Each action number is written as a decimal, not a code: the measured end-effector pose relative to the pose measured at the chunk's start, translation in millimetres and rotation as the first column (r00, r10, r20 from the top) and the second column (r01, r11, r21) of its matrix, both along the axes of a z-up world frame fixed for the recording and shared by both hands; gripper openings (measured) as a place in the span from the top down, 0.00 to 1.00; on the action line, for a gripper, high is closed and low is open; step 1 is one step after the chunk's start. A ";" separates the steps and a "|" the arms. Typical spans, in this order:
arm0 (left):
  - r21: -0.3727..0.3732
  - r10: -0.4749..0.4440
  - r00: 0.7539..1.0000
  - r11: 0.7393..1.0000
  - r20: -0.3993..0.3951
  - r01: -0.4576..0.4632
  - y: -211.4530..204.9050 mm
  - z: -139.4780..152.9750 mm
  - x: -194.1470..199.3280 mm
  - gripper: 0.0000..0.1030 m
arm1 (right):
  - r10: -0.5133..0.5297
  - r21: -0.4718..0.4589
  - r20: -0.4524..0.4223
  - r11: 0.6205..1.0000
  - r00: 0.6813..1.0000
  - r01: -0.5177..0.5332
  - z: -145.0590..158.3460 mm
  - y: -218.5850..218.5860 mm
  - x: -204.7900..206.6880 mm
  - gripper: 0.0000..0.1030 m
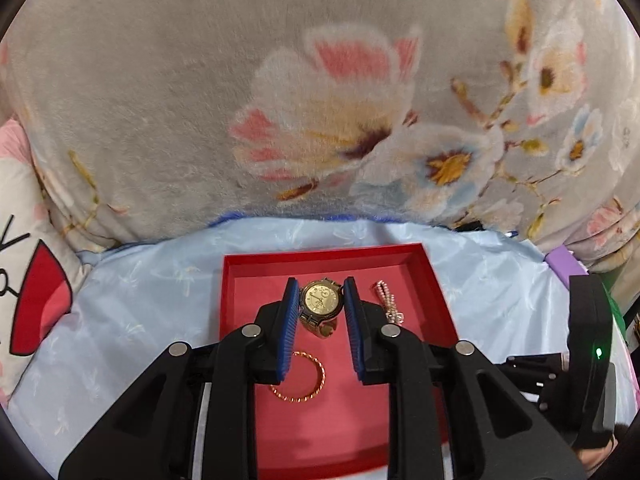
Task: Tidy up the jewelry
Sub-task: 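Lower the ring and watch into the red box and open both grippers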
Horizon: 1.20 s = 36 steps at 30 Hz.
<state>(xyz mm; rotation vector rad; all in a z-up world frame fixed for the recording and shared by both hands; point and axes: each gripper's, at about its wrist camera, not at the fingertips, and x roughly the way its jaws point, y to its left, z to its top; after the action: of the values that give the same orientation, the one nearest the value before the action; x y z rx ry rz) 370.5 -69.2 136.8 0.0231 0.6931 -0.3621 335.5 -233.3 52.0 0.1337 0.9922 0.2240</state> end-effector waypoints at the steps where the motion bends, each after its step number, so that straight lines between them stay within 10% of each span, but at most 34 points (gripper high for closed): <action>1: 0.003 0.005 1.000 1.000 -0.016 -0.005 -2.9 -6.1 7.0 0.79 | -0.003 -0.007 -0.011 1.000 1.000 0.003 -5.2 0.6 4.8 0.95; 17: 0.090 0.116 0.984 0.990 -0.136 -0.105 -13.9 -79.8 74.7 0.78 | -0.004 -0.164 -0.080 0.986 0.997 -0.009 -33.8 17.8 37.3 0.92; 25: 0.052 0.149 0.985 0.988 -0.082 -0.145 -3.8 -63.0 65.7 0.57 | 0.001 -0.161 -0.050 0.987 0.999 -0.009 -24.2 20.2 36.5 0.82; 36: 0.003 0.152 0.988 0.988 -0.014 -0.152 37.7 -29.5 -4.1 0.51 | 0.003 -0.154 0.116 0.988 0.993 0.015 24.9 -11.8 -47.4 0.62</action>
<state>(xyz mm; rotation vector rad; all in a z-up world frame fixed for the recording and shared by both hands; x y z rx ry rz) 366.4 -31.5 107.3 -0.0304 0.7047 -0.2157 288.1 -245.2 76.9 -0.0175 0.8900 0.1466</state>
